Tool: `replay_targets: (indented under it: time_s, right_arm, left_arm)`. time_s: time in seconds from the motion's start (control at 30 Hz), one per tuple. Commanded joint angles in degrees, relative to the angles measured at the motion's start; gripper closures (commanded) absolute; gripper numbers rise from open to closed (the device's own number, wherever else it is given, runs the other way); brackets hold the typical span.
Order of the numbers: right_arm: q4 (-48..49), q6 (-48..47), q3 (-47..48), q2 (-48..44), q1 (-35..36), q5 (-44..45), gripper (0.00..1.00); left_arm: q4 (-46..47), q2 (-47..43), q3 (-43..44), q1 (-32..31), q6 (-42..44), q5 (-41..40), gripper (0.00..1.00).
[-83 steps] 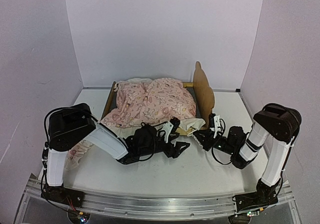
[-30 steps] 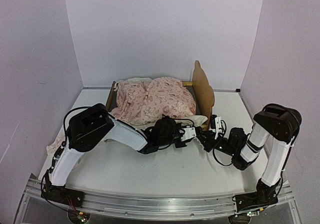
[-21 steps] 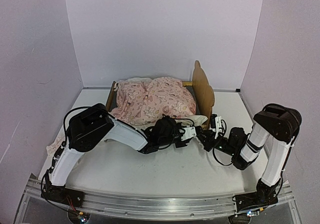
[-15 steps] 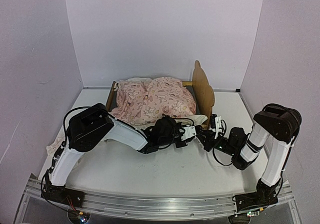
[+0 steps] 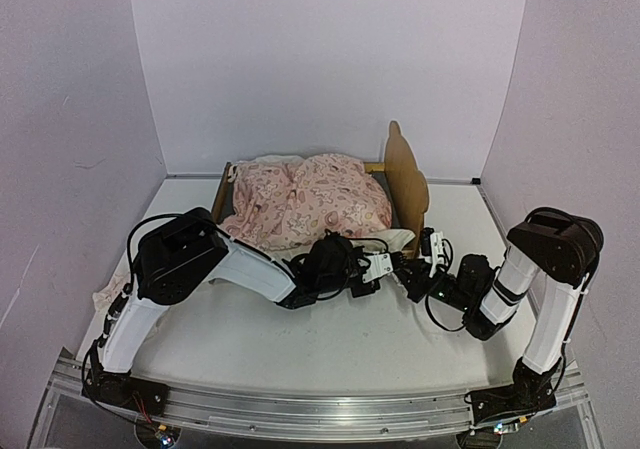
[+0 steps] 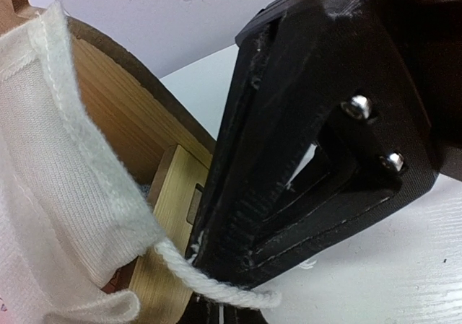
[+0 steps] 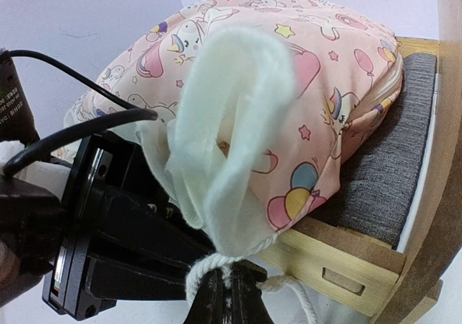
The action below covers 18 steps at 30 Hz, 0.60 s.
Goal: Set up the pet bed
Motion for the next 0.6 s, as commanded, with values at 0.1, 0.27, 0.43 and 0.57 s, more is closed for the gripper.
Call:
replay_targets:
  time_s: [0.1,0.27,0.43,0.57]
  right_arm:
    - [-0.93,1.17,0.08,-2.54,0.41,0.55,0.95]
    - [-5.7,6.97,-2.07,-7.47,0.35,7.47,0.83]
    - [-11.27,6.41,-1.07,-10.26,0.34,8.77,0.89]
    - [-14.86,7.54,-1.74,-12.75,0.29,11.05,0.72]
  left_arm:
    - [7.01,-3.0,2.2,0.32,-6.14,-6.2,1.0]
    - [7.3,-3.8,0.45,0.34,-11.82,-7.74,1.0]
    - [8.05,-4.42,-1.48,0.02,-13.9,-6.99,1.0]
    - [8.16,-4.87,-2.11,-0.22,-15.87,-8.4,1.0]
